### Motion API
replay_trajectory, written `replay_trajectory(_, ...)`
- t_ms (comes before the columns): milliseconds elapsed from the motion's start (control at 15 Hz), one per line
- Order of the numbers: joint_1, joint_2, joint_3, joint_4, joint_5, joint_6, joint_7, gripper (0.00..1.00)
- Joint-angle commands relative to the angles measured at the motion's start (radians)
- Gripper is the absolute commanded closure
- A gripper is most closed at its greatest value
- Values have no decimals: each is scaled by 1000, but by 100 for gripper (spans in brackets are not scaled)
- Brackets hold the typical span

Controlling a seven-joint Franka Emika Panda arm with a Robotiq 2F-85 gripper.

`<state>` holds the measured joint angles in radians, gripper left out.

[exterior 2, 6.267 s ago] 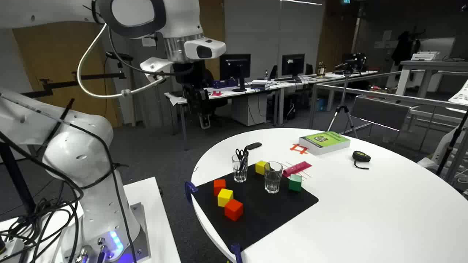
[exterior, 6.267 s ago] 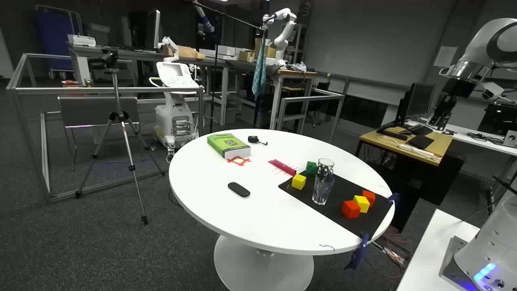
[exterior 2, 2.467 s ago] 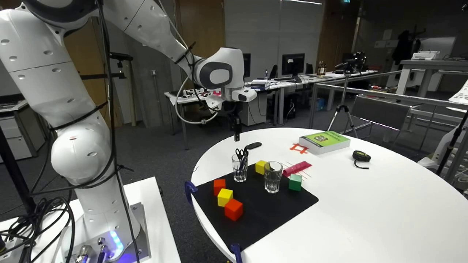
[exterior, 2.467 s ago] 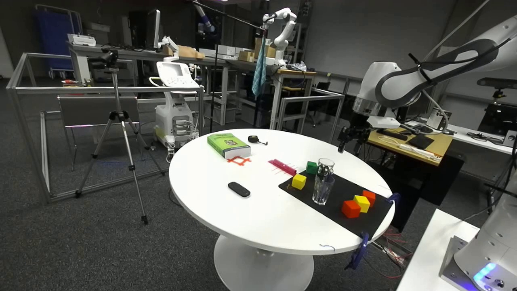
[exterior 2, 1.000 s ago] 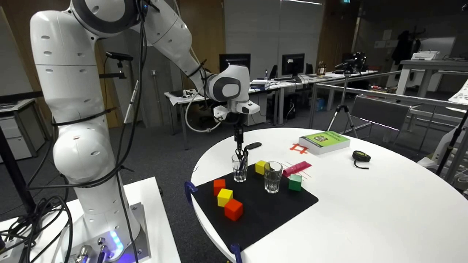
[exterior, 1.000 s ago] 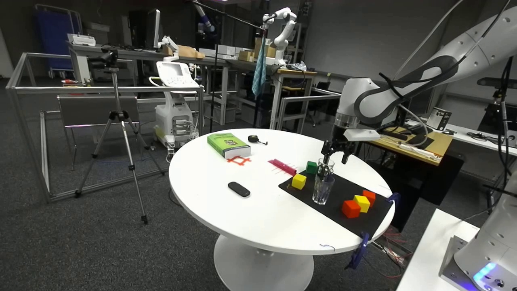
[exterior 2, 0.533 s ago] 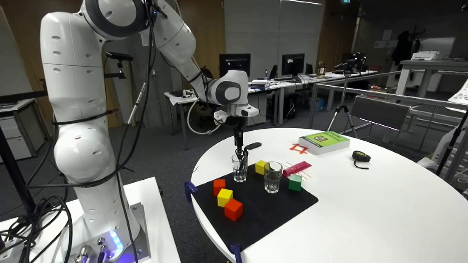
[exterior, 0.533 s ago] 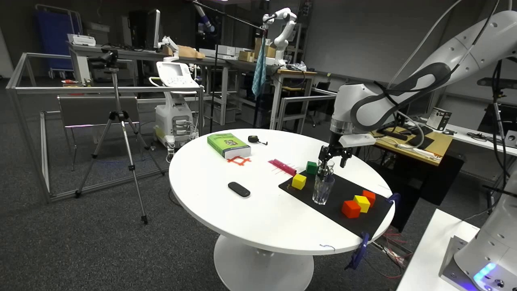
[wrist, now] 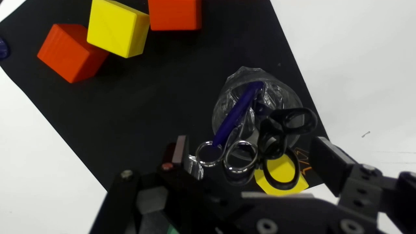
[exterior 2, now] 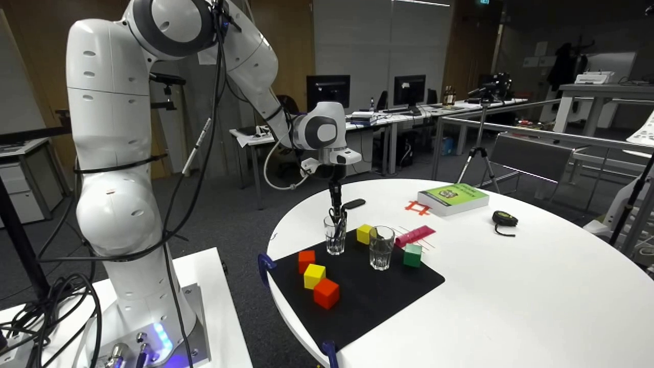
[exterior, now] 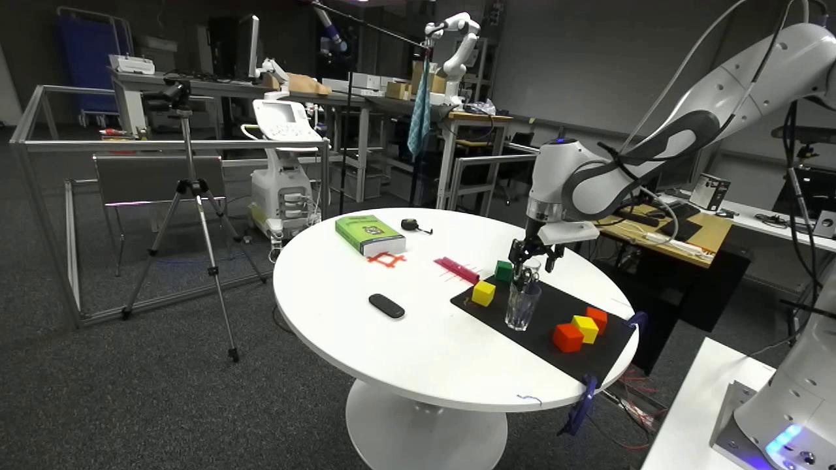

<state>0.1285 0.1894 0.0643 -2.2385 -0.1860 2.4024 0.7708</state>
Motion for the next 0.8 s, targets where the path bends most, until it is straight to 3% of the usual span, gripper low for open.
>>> replay_trajectory(0,34,36,-25,38,-57,16,71,0)
replay_trajectory(733,78,96,-40,95,-103,26,181,0)
